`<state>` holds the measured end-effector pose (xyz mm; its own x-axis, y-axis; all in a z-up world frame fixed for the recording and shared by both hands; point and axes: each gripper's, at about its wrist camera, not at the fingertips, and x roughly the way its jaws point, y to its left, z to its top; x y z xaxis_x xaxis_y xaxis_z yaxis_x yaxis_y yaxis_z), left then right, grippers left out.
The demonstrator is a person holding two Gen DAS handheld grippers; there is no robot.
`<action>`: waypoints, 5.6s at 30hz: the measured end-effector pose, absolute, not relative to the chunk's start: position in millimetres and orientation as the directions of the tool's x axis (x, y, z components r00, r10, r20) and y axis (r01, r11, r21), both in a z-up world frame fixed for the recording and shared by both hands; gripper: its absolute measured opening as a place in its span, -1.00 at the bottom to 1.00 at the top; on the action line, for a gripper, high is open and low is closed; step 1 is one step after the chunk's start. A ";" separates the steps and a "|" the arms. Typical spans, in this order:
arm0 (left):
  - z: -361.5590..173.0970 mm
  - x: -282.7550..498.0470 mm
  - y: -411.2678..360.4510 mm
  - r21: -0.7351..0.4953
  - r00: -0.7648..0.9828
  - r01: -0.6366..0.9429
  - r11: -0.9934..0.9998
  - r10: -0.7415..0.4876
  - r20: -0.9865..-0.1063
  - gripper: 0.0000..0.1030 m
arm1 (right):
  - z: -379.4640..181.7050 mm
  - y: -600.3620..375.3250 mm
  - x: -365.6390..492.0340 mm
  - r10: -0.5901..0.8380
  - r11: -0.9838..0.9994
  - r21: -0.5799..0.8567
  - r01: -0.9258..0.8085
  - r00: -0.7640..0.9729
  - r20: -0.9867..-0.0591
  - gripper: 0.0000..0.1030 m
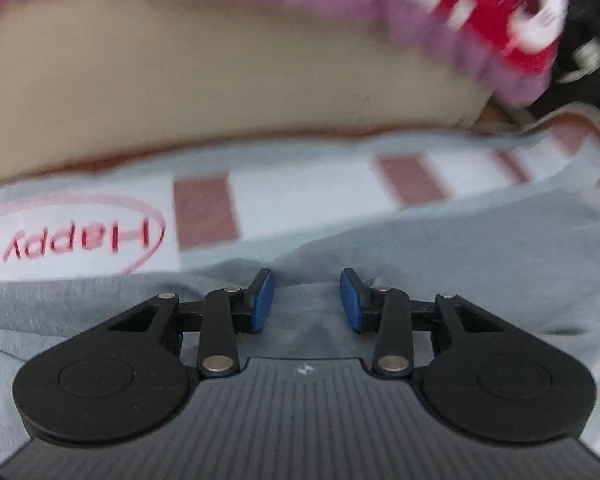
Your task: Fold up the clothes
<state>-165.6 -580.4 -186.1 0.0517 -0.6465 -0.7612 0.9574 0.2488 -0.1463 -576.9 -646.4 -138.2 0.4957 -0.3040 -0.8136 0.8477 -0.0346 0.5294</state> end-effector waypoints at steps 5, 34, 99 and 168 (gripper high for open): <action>-190.6 -192.9 -577.9 0.017 0.148 0.978 0.206 -0.645 -0.749 -0.31 | -163.6 -567.6 -615.2 -0.547 -0.127 0.690 0.713 0.530 -0.648 0.46; -169.7 -277.6 -607.2 -0.286 -0.229 0.958 0.025 -0.536 -0.812 -0.30 | -139.2 -572.3 -579.9 -0.786 0.129 0.665 0.736 0.485 -0.384 -0.39; -181.5 14.9 -416.3 -0.451 -0.126 0.824 0.343 -0.665 -0.736 0.05 | -162.6 -526.4 -250.7 -0.245 0.262 0.590 0.764 0.644 -0.725 0.37; -176.5 191.2 -213.7 -0.110 0.569 0.528 0.842 -0.447 -0.690 -0.62 | -140.3 -396.0 -159.6 -0.274 0.709 0.316 0.631 0.659 -0.701 0.17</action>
<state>191.2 -213.7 -176.5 0.5688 -0.4472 -0.6903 0.5281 0.8420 -0.1103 -159.6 -396.0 -140.3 0.6590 -0.2736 -0.7006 0.6306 0.7086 0.3165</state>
